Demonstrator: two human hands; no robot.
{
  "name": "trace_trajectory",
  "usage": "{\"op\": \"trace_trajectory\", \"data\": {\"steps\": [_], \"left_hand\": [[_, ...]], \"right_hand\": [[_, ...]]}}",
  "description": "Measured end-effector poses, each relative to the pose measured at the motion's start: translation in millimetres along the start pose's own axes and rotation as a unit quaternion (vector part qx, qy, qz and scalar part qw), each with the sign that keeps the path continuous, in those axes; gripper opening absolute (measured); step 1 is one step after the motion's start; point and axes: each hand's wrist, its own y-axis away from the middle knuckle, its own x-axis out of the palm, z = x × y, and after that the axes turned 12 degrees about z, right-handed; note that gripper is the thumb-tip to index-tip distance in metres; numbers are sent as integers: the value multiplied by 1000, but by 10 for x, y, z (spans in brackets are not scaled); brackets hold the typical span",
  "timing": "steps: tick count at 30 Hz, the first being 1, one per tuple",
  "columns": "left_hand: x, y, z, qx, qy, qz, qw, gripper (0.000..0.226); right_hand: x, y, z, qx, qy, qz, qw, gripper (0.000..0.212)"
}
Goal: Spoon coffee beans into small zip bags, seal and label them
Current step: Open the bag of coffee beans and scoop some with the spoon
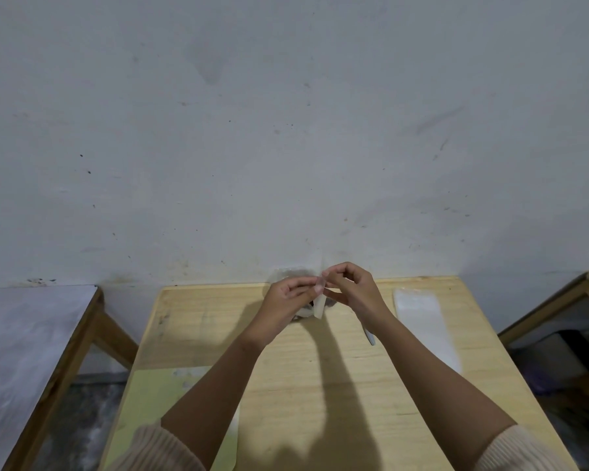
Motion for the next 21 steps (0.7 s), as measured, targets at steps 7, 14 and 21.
{"op": "trace_trajectory", "data": {"steps": [7,14,21], "left_hand": [[75,-37,-41,24,-96,-104,990,8],[-67,-59,-42,23,-284,-60,957,24],[6,118,-17,51,-350,-97,930,33]], "right_hand": [[171,18,52,-21,152,-72,985,17],[203,-13,85,-2,212,-77,974,21],[45,-96,46,58,231,-139,961,20]]}}
